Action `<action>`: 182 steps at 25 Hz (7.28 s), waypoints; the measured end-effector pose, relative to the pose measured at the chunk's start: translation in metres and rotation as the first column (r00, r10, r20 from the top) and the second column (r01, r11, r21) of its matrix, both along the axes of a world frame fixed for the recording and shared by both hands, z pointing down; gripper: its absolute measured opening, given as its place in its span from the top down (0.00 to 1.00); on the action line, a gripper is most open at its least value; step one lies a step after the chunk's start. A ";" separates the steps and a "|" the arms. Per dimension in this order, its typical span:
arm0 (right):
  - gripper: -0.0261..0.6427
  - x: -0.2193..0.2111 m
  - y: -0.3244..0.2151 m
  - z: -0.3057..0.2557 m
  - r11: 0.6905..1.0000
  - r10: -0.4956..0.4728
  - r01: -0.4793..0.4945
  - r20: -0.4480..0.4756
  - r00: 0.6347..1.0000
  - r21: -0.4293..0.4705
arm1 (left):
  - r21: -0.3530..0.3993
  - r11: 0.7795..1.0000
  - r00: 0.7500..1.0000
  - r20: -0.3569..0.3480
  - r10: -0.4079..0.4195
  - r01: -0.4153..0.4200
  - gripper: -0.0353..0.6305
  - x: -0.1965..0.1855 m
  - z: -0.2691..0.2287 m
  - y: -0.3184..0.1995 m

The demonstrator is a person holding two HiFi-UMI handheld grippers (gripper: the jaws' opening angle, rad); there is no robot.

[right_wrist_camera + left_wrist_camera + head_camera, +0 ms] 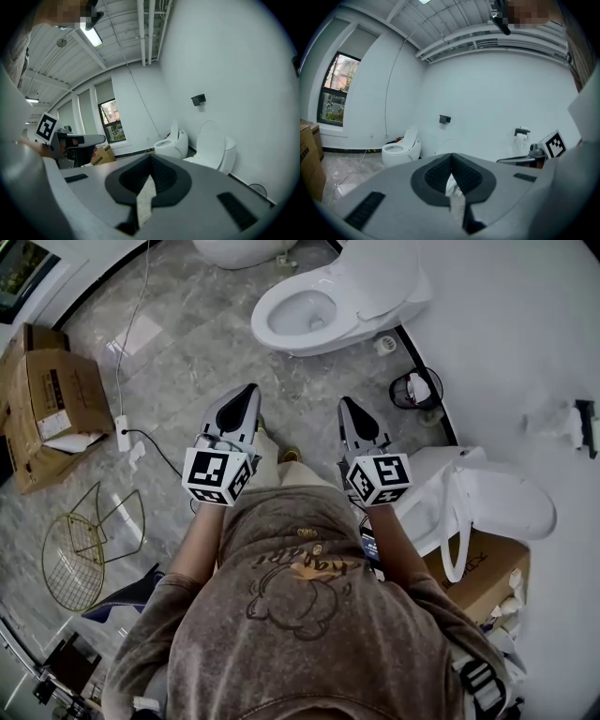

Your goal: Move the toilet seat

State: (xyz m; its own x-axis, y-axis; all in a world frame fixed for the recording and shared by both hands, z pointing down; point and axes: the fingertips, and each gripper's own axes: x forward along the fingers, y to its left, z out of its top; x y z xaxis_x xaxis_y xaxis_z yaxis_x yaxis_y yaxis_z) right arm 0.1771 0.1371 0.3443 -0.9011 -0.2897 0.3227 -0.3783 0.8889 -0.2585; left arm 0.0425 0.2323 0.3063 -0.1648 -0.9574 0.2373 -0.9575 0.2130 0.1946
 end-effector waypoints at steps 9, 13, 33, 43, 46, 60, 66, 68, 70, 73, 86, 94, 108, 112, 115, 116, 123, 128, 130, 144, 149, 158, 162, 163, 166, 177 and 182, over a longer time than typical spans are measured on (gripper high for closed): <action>0.96 -0.038 -0.035 0.017 0.999 0.036 -0.036 -0.008 0.999 -0.004 | -0.002 0.998 0.998 -0.012 0.064 -0.064 0.93 -0.033 0.011 -0.048; 0.96 -0.065 -0.045 0.025 0.998 0.055 -0.056 -0.015 0.998 -0.011 | 0.000 0.996 0.996 -0.022 0.088 -0.088 0.93 -0.057 0.015 -0.065; 0.96 -0.150 -0.100 0.127 0.994 0.087 -0.092 -0.082 0.993 -0.057 | -0.056 0.990 0.989 -0.079 0.125 -0.130 0.93 -0.142 0.128 -0.132; 0.96 -0.179 -0.122 0.208 0.989 0.100 -0.110 -0.094 0.990 -0.099 | -0.083 0.985 0.984 -0.101 0.144 -0.153 0.93 -0.167 0.215 -0.152; 0.96 -0.186 -0.125 0.230 0.989 0.082 -0.093 -0.097 0.992 -0.111 | -0.098 0.982 0.983 -0.094 0.155 -0.164 0.93 -0.170 0.241 -0.156; 0.96 -0.205 -0.125 0.313 0.985 0.074 -0.092 -0.124 0.989 -0.147 | -0.141 0.980 0.982 -0.150 0.118 -0.139 0.93 -0.181 0.333 -0.164; 0.78 -0.211 -0.121 0.328 0.979 0.066 -0.088 -0.122 0.990 -0.186 | -0.132 0.983 0.976 -0.194 0.100 -0.127 0.78 -0.181 0.344 -0.165; 0.70 -0.211 -0.121 0.332 0.975 0.070 -0.094 -0.121 0.990 -0.203 | -0.135 0.981 0.969 -0.225 0.104 -0.137 0.71 -0.182 0.349 -0.164; 0.56 -0.212 -0.121 0.336 0.967 0.080 -0.101 -0.098 0.992 -0.235 | -0.136 0.979 0.955 -0.276 0.112 -0.154 0.61 -0.183 0.356 -0.164; 0.40 -0.213 -0.122 0.350 0.949 0.087 -0.109 -0.083 0.993 -0.297 | -0.155 0.972 0.931 -0.345 0.114 -0.177 0.47 -0.184 0.374 -0.165; 0.37 -0.216 -0.123 0.454 0.880 0.089 -0.177 -0.212 0.973 -0.442 | -0.272 0.950 0.894 -0.447 0.017 -0.154 0.43 -0.209 0.468 -0.181; 0.37 -0.219 -0.124 0.495 0.851 0.117 -0.222 -0.241 0.963 -0.476 | -0.325 0.933 0.884 -0.467 -0.018 -0.153 0.44 -0.217 0.516 -0.183; 0.37 -0.228 -0.125 0.525 0.825 0.136 -0.253 -0.256 0.957 -0.506 | -0.370 0.905 0.864 -0.504 -0.005 -0.210 0.44 -0.216 0.555 -0.188; 0.38 -0.233 -0.127 0.525 0.820 0.145 -0.258 -0.251 0.957 -0.511 | -0.353 0.913 0.843 -0.538 -0.018 -0.206 0.44 -0.216 0.551 -0.189; 0.39 -0.232 -0.127 0.523 0.824 0.149 -0.268 -0.264 0.953 -0.500 | -0.362 0.910 0.845 -0.535 -0.026 -0.201 0.44 -0.215 0.549 -0.190; 0.38 -0.233 -0.127 0.523 0.823 0.151 -0.272 -0.269 0.951 -0.499 | -0.364 0.910 0.843 -0.536 -0.032 -0.197 0.44 -0.215 0.549 -0.191; 0.39 -0.232 -0.127 0.516 0.810 0.168 -0.296 -0.282 0.945 -0.506 | -0.343 0.922 0.820 -0.571 -0.051 -0.182 0.44 -0.217 0.536 -0.190; 0.40 -0.232 -0.130 0.500 0.811 0.167 -0.298 -0.290 0.943 -0.503 | -0.318 0.927 0.814 -0.580 -0.023 -0.200 0.45 -0.217 0.512 -0.192; 0.40 -0.232 -0.130 0.492 0.802 0.178 -0.305 -0.282 0.943 -0.514 | -0.310 0.927 0.812 -0.583 -0.012 -0.209 0.45 -0.217 0.500 -0.192; 0.39 -0.230 -0.143 0.419 0.733 0.227 -0.286 -0.174 0.958 -0.617 | -0.265 0.929 0.814 -0.578 0.059 -0.257 0.49 -0.214 0.409 -0.204; 0.39 -0.227 -0.153 0.394 0.705 0.259 -0.283 -0.136 0.956 -0.650 | -0.262 0.922 0.826 -0.556 0.098 -0.286 0.53 -0.211 0.378 -0.215; 0.42 -0.216 -0.169 0.358 0.650 0.340 -0.332 -0.129 0.931 -0.683 | -0.280 0.893 0.813 -0.564 0.144 -0.352 0.53 -0.200 0.336 -0.235; 0.42 -0.214 -0.176 0.345 0.641 0.371 -0.357 -0.133 0.919 -0.679 | -0.278 0.876 0.804 -0.567 0.181 -0.393 0.53 -0.198 0.322 -0.242; 0.43 -0.214 -0.177 0.342 0.640 0.380 -0.363 -0.132 0.916 -0.678 | -0.274 0.873 0.803 -0.564 0.194 -0.403 0.53 -0.198 0.318 -0.244; 0.44 -0.212 -0.181 0.332 0.629 0.401 -0.378 -0.134 0.906 -0.679 | -0.267 0.866 0.802 -0.556 0.220 -0.423 0.55 -0.196 0.308 -0.248; 0.47 -0.204 -0.201 0.304 0.658 0.420 -0.408 -0.142 0.897 -0.633 | -0.278 0.847 0.802 -0.542 0.251 -0.454 0.63 -0.192 0.285 -0.266; 0.47 -0.203 -0.209 0.296 0.649 0.440 -0.410 -0.125 0.890 -0.641 | -0.264 0.851 0.799 -0.544 0.257 -0.454 0.65 -0.192 0.275 -0.275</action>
